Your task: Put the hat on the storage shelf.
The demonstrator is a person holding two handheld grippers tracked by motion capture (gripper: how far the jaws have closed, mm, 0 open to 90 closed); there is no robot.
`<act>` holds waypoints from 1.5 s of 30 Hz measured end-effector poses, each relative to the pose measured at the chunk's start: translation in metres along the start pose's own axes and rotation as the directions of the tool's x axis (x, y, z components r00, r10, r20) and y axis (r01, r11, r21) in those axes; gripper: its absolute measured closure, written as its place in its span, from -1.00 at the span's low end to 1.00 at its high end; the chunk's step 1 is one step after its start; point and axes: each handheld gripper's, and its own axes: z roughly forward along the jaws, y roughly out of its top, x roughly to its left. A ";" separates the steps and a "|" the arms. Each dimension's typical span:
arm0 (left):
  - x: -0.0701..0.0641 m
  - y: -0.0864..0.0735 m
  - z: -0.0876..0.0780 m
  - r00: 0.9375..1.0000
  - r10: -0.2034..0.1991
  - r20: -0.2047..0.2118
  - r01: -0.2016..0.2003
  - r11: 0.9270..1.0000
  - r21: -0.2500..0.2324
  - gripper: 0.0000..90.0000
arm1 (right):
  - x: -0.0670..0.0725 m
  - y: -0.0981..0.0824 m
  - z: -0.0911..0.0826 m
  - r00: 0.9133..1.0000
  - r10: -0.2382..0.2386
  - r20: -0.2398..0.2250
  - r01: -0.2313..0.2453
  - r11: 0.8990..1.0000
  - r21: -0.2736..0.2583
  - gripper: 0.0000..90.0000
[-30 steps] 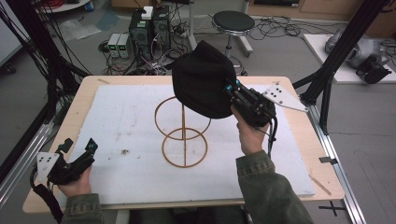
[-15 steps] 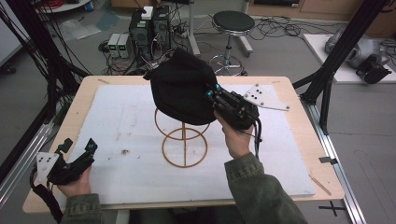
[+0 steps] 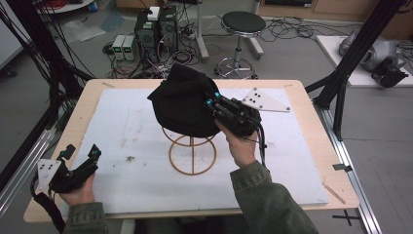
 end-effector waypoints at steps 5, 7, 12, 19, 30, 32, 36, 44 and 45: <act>0.000 0.000 0.000 1.000 0.000 0.002 0.000 1.000 0.000 -0.56 | 0.000 -0.004 0.002 1.000 0.006 -0.006 -0.006 1.000 0.018 0.92; 0.000 0.000 0.000 1.000 0.000 0.001 0.000 1.000 0.001 -0.56 | 0.001 -0.006 0.003 1.000 0.001 -0.008 -0.001 1.000 0.027 0.91; 0.000 0.000 0.000 1.000 0.005 0.004 -0.005 1.000 0.006 -0.56 | 0.003 -0.008 0.003 1.000 0.006 -0.009 -0.005 0.999 0.035 0.90; 0.000 -0.001 0.000 1.000 0.004 0.004 -0.004 1.000 0.007 -0.56 | 0.006 -0.014 -0.001 1.000 0.022 0.001 -0.022 0.998 0.059 0.89; -0.001 -0.001 0.001 1.000 0.008 0.006 -0.008 1.000 0.008 -0.56 | 0.008 -0.022 -0.005 0.999 0.050 0.019 -0.051 0.996 0.076 0.61; -0.001 -0.001 0.001 1.000 0.007 0.004 -0.007 1.000 0.008 -0.56 | 0.008 -0.022 -0.005 0.998 0.054 0.024 -0.056 0.995 0.078 0.53; -0.001 -0.001 0.001 1.000 0.011 0.007 -0.011 1.000 0.010 -0.56 | 0.009 -0.024 -0.005 0.998 0.057 0.036 -0.059 0.995 0.075 0.26; -0.001 -0.001 0.001 1.000 0.006 0.006 -0.006 1.000 0.007 -0.56 | 0.010 -0.027 -0.006 0.998 0.049 0.031 -0.051 0.997 0.066 -0.05; -0.001 -0.001 0.001 1.000 0.006 0.006 -0.006 1.000 0.007 -0.56 | 0.010 -0.027 -0.006 0.998 0.049 0.029 -0.050 0.997 0.062 -0.08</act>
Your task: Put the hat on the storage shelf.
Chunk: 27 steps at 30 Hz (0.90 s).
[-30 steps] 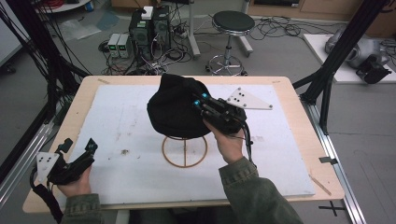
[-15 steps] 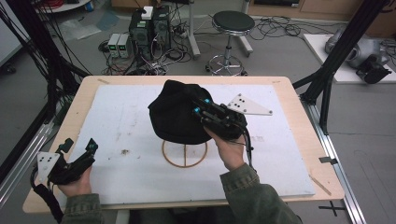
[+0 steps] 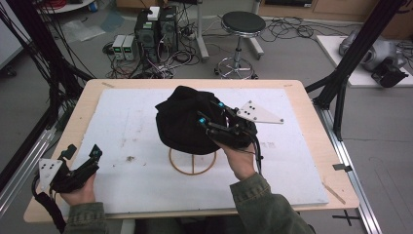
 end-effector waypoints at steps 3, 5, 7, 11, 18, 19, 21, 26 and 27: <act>0.000 0.000 0.000 1.000 0.002 0.000 -0.002 1.000 0.002 -0.56 | 0.000 0.000 -0.001 1.000 -0.003 0.000 0.003 1.000 -0.008 -0.13; 0.000 0.000 0.000 1.000 0.003 0.000 -0.003 1.000 0.003 -0.56 | -0.001 0.000 -0.002 1.000 -0.001 0.003 0.001 1.000 -0.010 -0.15; 0.000 0.000 0.000 1.000 0.002 0.001 -0.002 1.000 0.005 -0.56 | -0.001 0.000 -0.003 1.000 -0.002 0.007 0.002 1.000 -0.013 -0.16; 0.000 0.000 0.000 1.000 -0.005 -0.001 0.005 1.000 0.001 -0.56 | -0.002 0.001 -0.005 1.000 -0.003 0.014 0.003 1.000 -0.022 -0.20; 0.000 0.000 0.000 1.000 -0.004 0.000 0.004 1.000 0.001 -0.56 | -0.005 0.001 -0.012 1.000 -0.004 0.017 0.005 1.000 -0.021 -0.29; 0.000 0.000 0.000 1.000 -0.003 -0.001 0.003 1.000 0.002 -0.56 | -0.006 0.001 -0.013 1.000 -0.005 0.021 0.006 1.000 -0.024 -0.30; 0.001 0.000 0.000 1.000 -0.002 0.003 0.002 1.000 0.004 -0.56 | -0.009 0.001 -0.016 0.999 -0.006 0.035 0.007 1.000 -0.024 -0.32; 0.000 0.000 0.000 1.000 -0.001 0.005 0.001 1.000 0.004 -0.56 | -0.017 0.000 -0.024 0.997 -0.001 0.079 0.003 1.000 -0.025 -0.40; 0.000 0.000 0.000 1.000 -0.001 0.005 0.001 1.000 0.004 -0.56 | -0.018 0.000 -0.026 0.996 -0.002 0.088 0.004 1.000 -0.025 -0.43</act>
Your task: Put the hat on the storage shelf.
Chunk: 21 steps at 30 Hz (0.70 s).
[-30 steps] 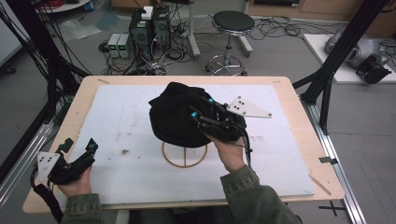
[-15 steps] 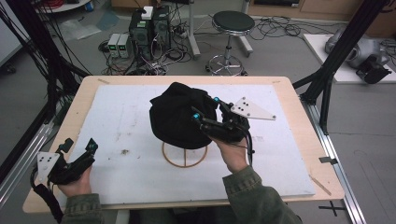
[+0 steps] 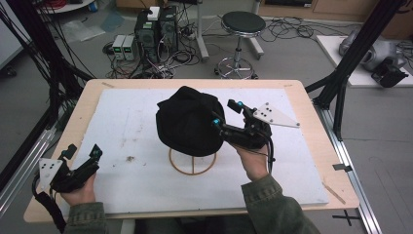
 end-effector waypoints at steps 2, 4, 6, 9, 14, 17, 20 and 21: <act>0.000 0.000 0.000 1.000 0.001 -0.001 -0.001 1.000 0.001 -0.56 | -0.004 0.000 -0.004 1.000 -0.003 0.012 0.003 1.000 -0.002 -0.47; 0.000 0.000 0.000 1.000 -0.001 -0.001 0.001 1.000 -0.001 -0.56 | -0.007 0.000 -0.009 0.999 -0.005 0.033 0.005 1.000 -0.001 -0.48; 0.000 0.000 0.000 1.000 0.000 -0.001 0.000 1.000 -0.001 -0.56 | -0.011 -0.001 -0.014 0.999 -0.002 0.053 0.002 1.000 -0.006 -0.50; 0.000 0.000 0.000 1.000 0.001 -0.001 -0.001 1.000 0.000 -0.56 | -0.019 -0.003 -0.021 0.997 0.003 0.080 -0.002 1.000 -0.005 -0.51; 0.000 0.000 0.000 1.000 0.002 -0.002 -0.002 1.000 0.000 -0.56 | -0.033 -0.009 -0.036 0.990 0.001 0.141 -0.001 1.000 0.005 -0.54; -0.001 0.000 0.000 1.000 0.004 -0.005 -0.004 1.000 -0.001 -0.56 | -0.042 -0.013 -0.047 0.982 -0.011 0.189 0.011 1.000 0.001 -0.55; -0.001 0.001 0.000 1.000 0.007 -0.005 -0.007 1.000 -0.006 -0.56 | -0.050 -0.019 -0.057 0.970 -0.019 0.244 0.016 1.000 0.013 -0.56; -0.001 0.001 0.000 1.000 0.006 -0.005 -0.006 1.000 -0.006 -0.56 | -0.052 -0.021 -0.060 0.966 -0.021 0.258 0.018 1.000 0.015 -0.56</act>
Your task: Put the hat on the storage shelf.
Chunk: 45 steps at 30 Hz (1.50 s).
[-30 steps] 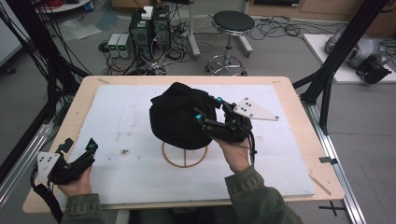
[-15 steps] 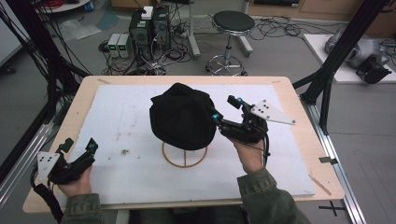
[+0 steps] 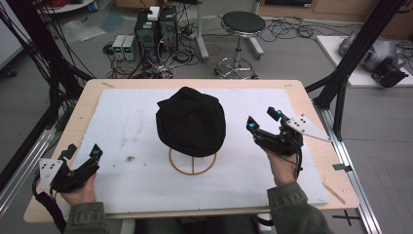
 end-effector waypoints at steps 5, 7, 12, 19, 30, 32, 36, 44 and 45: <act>0.000 -0.001 0.001 1.000 0.000 0.002 0.000 1.000 0.004 -0.56 | -0.013 -0.009 -0.012 0.998 -0.019 0.064 0.019 1.000 -0.004 -0.57; 0.000 -0.001 0.001 1.000 0.000 0.003 0.000 1.000 0.006 -0.56 | -0.017 -0.013 -0.015 0.996 -0.031 0.081 0.031 1.000 0.002 -0.57; -0.002 -0.001 0.002 1.000 0.003 0.004 -0.003 1.000 0.007 -0.56 | -0.027 -0.025 -0.020 0.994 -0.020 0.108 0.017 1.000 0.023 -0.57; -0.002 -0.001 0.002 1.000 0.004 0.008 -0.004 1.000 0.009 -0.56 | -0.039 -0.039 -0.025 0.989 -0.023 0.146 0.019 0.999 0.034 -0.57; -0.003 -0.002 0.003 1.000 0.006 0.009 -0.006 1.000 0.012 -0.56 | -0.056 -0.055 -0.031 0.976 -0.007 0.218 0.001 1.000 0.029 -0.58; -0.003 -0.002 0.003 1.000 0.007 0.009 -0.007 1.000 0.012 -0.56 | -0.059 -0.058 -0.031 0.972 -0.009 0.235 0.003 1.000 0.028 -0.58; -0.003 -0.002 0.003 1.000 0.007 0.008 -0.007 1.000 0.012 -0.56 | -0.065 -0.064 -0.032 0.965 -0.018 0.261 0.010 0.999 0.033 -0.59; -0.004 -0.002 0.003 1.000 0.006 0.008 -0.006 1.000 0.015 -0.56 | -0.073 -0.076 -0.032 0.952 -0.053 0.303 0.034 0.997 0.066 -0.63; -0.004 -0.002 0.003 1.000 0.004 0.009 -0.004 1.000 0.012 -0.56 | -0.073 -0.076 -0.031 0.950 -0.051 0.307 0.032 0.997 0.067 -0.63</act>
